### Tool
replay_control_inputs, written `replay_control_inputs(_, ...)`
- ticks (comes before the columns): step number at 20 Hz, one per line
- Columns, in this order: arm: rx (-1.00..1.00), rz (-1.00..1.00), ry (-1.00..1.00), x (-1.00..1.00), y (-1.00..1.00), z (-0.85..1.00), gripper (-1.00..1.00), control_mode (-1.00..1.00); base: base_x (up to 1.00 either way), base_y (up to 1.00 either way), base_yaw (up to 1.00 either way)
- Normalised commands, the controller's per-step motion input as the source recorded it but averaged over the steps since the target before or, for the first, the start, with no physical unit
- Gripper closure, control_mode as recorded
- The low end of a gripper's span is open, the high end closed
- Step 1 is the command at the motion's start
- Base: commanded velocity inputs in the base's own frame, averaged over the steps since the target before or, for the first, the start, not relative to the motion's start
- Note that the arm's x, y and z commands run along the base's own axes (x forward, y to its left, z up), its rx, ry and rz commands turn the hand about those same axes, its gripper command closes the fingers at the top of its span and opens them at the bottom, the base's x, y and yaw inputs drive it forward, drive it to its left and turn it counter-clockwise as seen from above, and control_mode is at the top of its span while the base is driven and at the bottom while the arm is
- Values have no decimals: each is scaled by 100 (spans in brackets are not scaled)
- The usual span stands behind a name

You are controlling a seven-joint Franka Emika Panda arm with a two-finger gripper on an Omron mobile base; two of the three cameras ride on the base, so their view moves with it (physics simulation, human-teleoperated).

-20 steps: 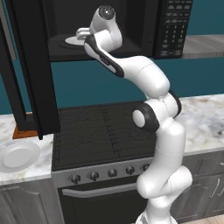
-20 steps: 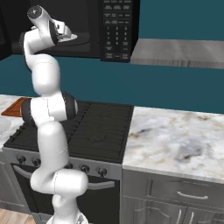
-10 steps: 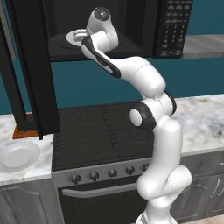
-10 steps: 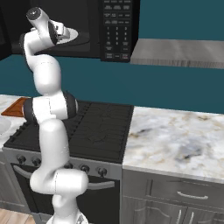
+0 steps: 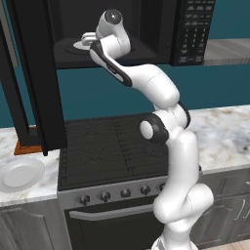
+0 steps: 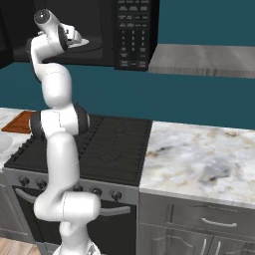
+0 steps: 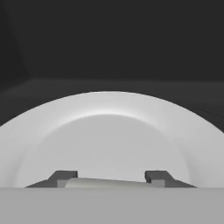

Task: Pick the marshmallow from the counter and place it in the microwave.

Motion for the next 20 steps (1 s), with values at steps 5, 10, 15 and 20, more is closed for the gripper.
replay_control_inputs(5, 0, 0, 0, 12, 0, 0, -100, -100, 0, 0, 0)
replay_control_inputs(10, 0, 0, 0, 2, 0, 0, -100, -100, 0, 0, 0)
replay_control_inputs(15, -4, 0, -2, -1, 8, -1, -100, -100, 0, 0, 0)
replay_control_inputs(20, -6, 0, -8, -21, 0, 0, -100, -100, 0, 0, 0)
